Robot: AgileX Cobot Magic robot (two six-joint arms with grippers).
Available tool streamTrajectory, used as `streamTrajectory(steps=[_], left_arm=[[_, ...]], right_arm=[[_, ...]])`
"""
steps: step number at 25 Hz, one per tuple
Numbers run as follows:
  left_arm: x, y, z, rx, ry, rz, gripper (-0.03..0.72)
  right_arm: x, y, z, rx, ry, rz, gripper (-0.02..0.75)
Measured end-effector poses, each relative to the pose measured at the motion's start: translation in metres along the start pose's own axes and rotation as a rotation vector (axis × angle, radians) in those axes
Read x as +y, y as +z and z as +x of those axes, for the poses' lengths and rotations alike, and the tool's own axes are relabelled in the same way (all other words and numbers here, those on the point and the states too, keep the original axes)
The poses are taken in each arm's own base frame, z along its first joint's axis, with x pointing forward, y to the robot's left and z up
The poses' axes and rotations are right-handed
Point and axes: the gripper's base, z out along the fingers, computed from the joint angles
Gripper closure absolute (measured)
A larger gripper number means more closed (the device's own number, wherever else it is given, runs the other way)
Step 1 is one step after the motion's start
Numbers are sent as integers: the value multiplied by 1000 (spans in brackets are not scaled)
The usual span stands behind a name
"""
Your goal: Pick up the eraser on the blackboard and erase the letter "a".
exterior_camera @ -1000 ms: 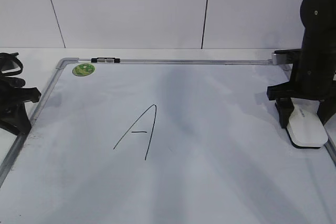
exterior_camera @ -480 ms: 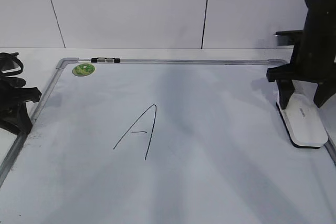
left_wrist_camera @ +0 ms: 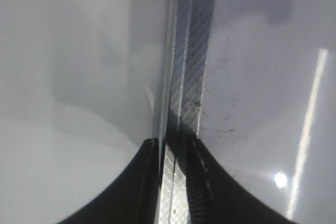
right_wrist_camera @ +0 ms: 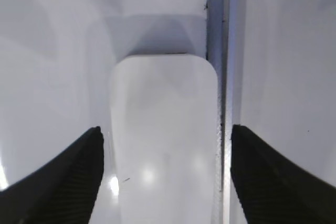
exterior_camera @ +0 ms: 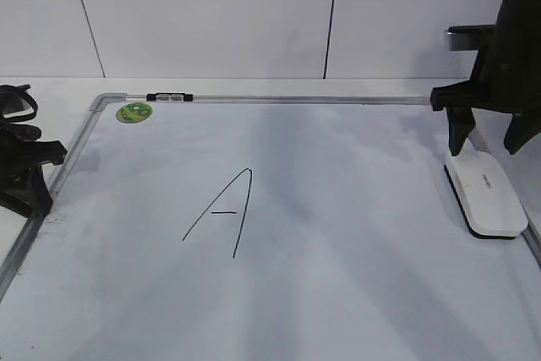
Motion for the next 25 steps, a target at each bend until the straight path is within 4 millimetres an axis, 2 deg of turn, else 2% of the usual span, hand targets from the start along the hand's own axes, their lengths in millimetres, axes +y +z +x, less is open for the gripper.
streamTrajectory(steps=[4,9,13,16,20,23,25], left_arm=[[0,0,0,0,2,-3,496],[0,-5,-3,13,23,-14,366],[-5,-21,-11,24,50,-14,346],[-13,-51,-17,-12,77,-5,342],[-27,-111,-16,-118,126,7,340],[-37,-158,1,-207,158,18,340],[-41,-182,15,-249,175,24,340]], right_arm=[[2,-17,4,-29,16,-54,144],[0,-43,11,-89,17,-80,144],[-3,-61,17,-132,23,-94,145],[-5,-76,22,-165,28,-107,145],[-8,-100,33,-227,35,-127,145],[-9,-121,44,-276,42,-165,145],[-9,-137,53,-312,40,-201,145]])
